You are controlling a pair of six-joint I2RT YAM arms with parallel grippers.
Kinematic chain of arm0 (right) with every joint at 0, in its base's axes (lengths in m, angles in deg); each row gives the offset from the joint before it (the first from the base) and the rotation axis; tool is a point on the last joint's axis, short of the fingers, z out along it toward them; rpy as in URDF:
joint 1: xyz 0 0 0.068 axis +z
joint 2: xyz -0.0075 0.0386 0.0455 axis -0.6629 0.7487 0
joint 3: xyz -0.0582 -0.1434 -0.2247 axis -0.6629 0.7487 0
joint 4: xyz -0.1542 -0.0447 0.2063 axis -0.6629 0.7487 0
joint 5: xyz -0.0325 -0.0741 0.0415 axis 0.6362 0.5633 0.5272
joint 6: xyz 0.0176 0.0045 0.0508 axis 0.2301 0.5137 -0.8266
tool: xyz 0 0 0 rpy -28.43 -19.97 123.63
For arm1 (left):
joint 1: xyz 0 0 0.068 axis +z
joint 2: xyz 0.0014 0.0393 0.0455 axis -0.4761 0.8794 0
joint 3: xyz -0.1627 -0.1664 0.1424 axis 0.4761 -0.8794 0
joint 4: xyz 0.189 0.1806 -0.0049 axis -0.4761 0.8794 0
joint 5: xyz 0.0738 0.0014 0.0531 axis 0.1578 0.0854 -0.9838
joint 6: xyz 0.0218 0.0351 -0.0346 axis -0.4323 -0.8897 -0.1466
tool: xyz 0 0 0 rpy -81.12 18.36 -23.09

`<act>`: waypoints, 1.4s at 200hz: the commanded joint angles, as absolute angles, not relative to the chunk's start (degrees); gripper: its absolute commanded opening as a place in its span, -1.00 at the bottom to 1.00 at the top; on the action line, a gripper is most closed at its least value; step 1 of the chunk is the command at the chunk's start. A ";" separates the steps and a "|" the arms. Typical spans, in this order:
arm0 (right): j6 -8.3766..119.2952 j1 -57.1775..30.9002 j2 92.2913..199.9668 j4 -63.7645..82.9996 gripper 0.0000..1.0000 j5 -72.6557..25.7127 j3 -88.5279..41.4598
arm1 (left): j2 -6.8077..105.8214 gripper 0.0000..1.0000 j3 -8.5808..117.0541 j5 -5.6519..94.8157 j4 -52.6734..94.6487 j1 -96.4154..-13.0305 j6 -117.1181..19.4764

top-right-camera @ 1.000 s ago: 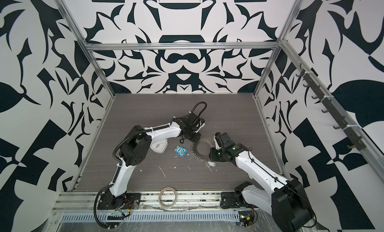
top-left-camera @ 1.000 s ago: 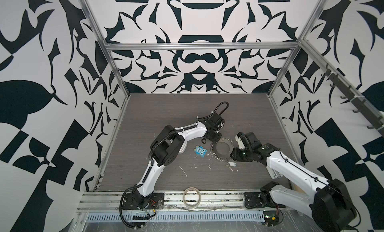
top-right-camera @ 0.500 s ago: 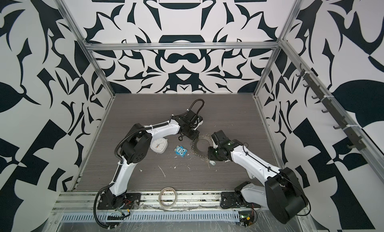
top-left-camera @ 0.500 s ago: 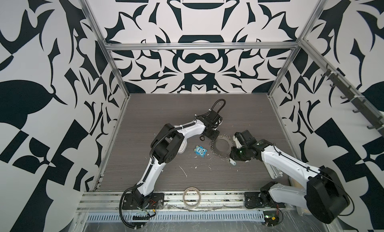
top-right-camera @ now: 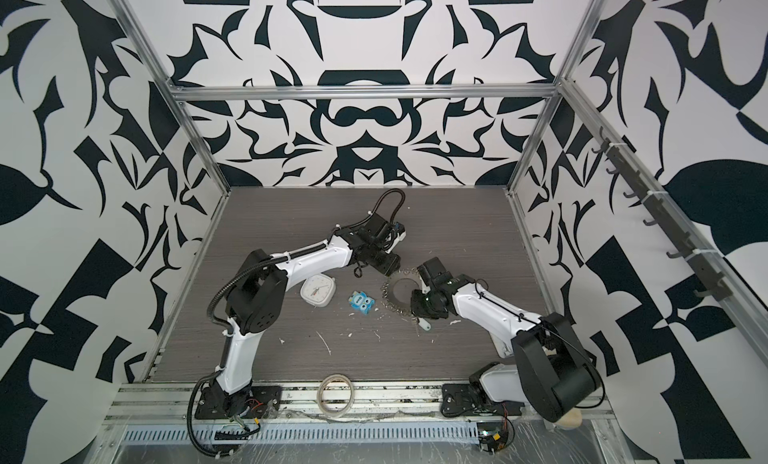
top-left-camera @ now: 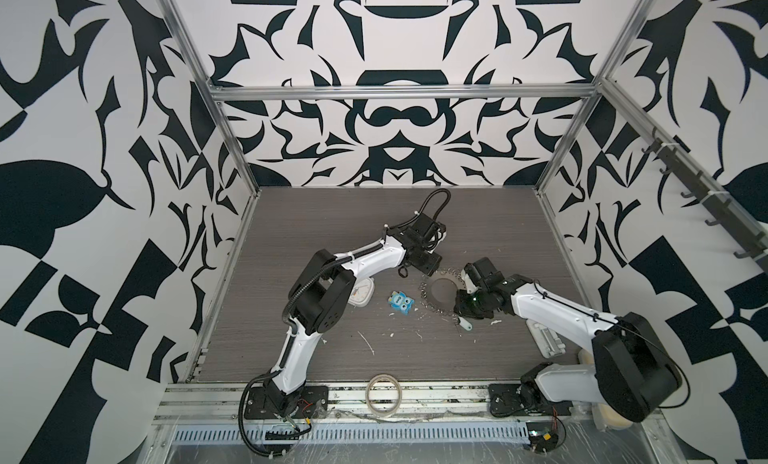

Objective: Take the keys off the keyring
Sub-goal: 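Grasp the green-tagged key's split ring with the right gripper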

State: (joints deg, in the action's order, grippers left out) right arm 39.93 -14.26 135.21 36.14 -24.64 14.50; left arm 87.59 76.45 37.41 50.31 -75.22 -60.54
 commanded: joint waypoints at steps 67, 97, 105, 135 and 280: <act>38.77 -13.92 135.43 35.29 -0.49 -20.97 13.15 | 84.42 0.14 74.19 36.16 49.73 -75.10 -59.48; 38.49 -13.92 136.02 35.45 -0.47 -19.96 13.29 | 84.09 0.14 73.80 35.94 49.78 -75.10 -59.34; 38.53 -13.92 136.02 35.52 -0.47 -19.67 13.37 | 83.99 0.13 73.56 36.00 49.73 -75.10 -59.29; 38.71 -13.96 136.08 35.75 -0.49 -19.15 13.30 | 83.55 0.13 72.92 35.90 49.80 -75.18 -58.84; 38.18 -11.94 136.33 34.59 -0.30 -22.07 13.03 | 82.90 0.13 71.96 35.26 49.03 -75.54 -58.05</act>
